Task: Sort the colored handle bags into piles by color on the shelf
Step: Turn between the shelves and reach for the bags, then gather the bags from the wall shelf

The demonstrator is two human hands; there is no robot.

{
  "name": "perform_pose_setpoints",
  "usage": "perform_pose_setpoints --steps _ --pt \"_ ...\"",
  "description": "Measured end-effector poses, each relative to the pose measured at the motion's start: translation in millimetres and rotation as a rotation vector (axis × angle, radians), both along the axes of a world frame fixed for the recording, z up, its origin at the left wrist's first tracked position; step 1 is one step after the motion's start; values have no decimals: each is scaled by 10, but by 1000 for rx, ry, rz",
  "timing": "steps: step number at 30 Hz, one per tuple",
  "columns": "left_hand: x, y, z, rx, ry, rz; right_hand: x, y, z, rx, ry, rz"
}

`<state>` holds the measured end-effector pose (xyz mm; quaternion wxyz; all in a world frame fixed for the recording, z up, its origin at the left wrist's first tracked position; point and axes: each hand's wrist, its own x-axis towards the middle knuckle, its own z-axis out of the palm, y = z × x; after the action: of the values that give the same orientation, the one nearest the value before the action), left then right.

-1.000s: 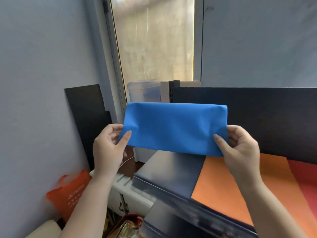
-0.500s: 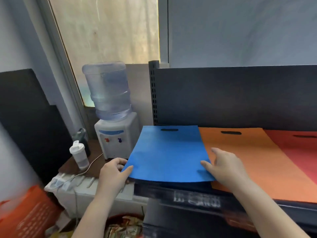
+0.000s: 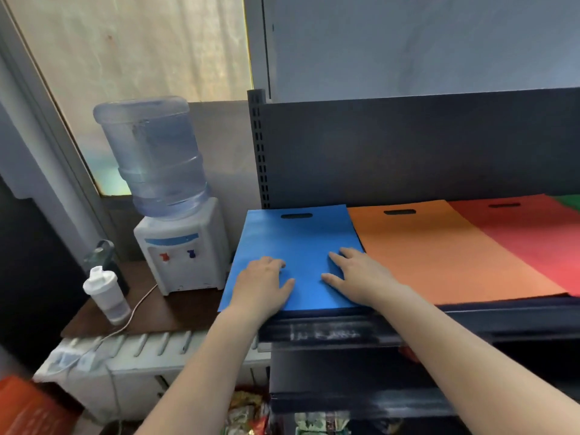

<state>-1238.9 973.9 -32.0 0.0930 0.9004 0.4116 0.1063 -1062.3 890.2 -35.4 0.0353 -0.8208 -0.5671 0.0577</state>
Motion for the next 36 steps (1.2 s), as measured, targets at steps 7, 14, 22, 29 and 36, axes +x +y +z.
perform_pose_setpoints --steps 7,14,22,29,36 --pt "158 -30 -82 49 86 -72 47 -103 32 22 10 -13" --pt "652 -193 194 90 17 -133 394 -501 322 233 -28 -50" --pt "2245 -992 766 311 -27 -333 1605 -1703 930 376 -221 -287" --pt "3672 -1986 1185 393 -97 -468 2692 -3051 1319 303 -395 -505" --pt "4861 -3055 1353 403 -153 -651 3470 -4335 1509 211 -475 -736"
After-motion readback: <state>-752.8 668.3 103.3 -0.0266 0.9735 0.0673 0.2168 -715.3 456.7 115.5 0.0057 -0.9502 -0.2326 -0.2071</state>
